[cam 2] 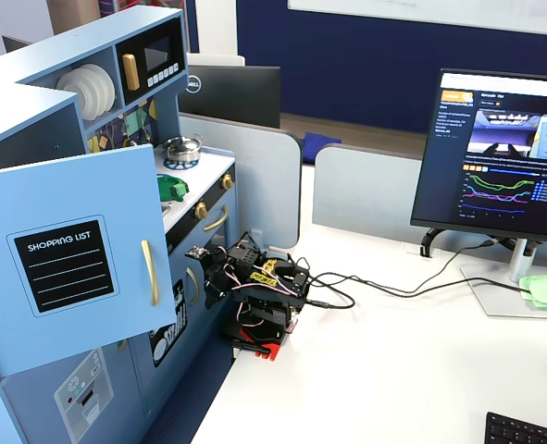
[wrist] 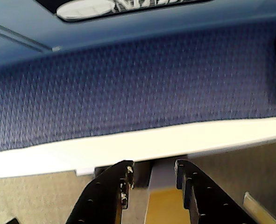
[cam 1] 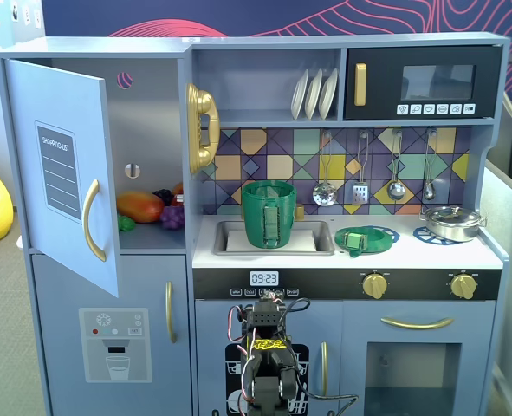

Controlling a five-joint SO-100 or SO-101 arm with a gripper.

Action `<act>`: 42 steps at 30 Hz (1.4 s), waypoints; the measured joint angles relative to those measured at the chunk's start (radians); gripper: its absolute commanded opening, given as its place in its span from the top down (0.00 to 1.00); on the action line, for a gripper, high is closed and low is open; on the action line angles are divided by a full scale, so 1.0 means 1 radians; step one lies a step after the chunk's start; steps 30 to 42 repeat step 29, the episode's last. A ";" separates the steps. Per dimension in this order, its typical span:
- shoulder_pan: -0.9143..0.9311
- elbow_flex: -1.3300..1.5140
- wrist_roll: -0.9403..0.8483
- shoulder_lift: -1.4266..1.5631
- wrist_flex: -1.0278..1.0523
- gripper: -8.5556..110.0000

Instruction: Take off the lid from the green recipient and place it on the counter

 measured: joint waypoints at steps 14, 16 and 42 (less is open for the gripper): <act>0.054 0.002 -0.023 0.029 0.009 0.89; 0.055 0.002 -0.023 0.029 0.009 0.89; 0.055 0.002 -0.023 0.029 0.009 0.89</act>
